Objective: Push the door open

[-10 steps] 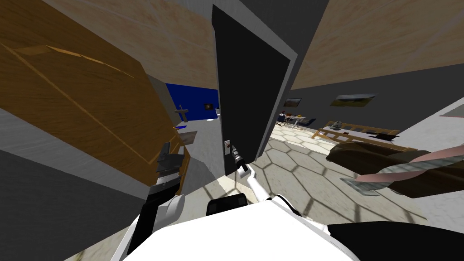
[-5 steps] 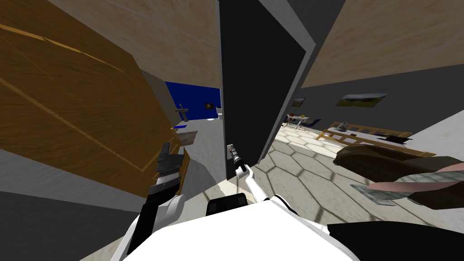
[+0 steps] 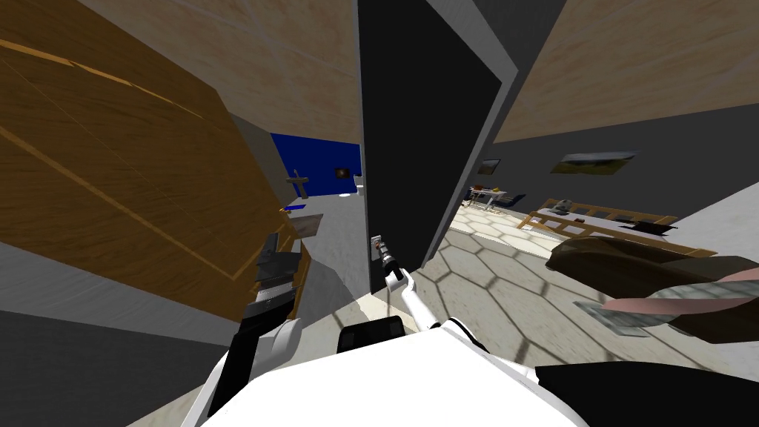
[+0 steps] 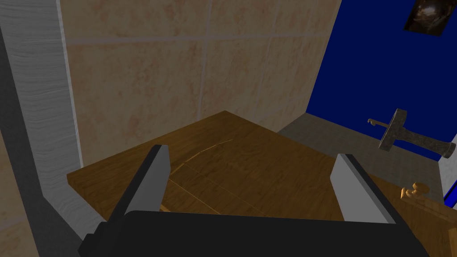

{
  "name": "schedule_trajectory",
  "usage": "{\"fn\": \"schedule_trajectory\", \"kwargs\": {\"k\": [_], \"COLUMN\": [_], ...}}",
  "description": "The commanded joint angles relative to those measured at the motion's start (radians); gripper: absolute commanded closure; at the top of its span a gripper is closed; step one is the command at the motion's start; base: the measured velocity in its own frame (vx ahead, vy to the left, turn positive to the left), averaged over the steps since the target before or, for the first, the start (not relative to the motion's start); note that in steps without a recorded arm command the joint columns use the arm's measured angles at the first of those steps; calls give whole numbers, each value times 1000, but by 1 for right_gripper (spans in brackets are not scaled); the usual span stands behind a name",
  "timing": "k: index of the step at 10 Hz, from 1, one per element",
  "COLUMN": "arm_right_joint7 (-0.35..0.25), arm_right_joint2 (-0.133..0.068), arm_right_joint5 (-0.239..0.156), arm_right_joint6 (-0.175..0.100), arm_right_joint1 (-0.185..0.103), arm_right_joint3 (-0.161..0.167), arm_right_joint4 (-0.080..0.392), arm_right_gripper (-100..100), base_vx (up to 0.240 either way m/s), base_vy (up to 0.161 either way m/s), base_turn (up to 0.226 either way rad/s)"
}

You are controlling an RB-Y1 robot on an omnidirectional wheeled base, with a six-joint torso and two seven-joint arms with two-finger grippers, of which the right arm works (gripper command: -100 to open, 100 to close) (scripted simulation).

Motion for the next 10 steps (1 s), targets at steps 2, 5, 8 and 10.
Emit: {"fn": "schedule_trajectory", "kwargs": {"k": [2,5,8,10], "arm_right_joint7": [3,9,16,12], "arm_right_joint2": [-15,-34,-52,-59], "arm_right_joint5": [-3,-7,-13,-17], "arm_right_joint6": [1,2,3,2], "arm_right_joint1": [-1,-2,-4,-16], "arm_right_joint3": [-14,-35,-65,-65], "arm_right_joint4": [1,3,5,25], "arm_right_gripper": [100,100,100,-100], "base_vx": [57,151,167,80], "base_vy": [24,100,107,78], "base_turn": [-10,-40,-65,-84]}}
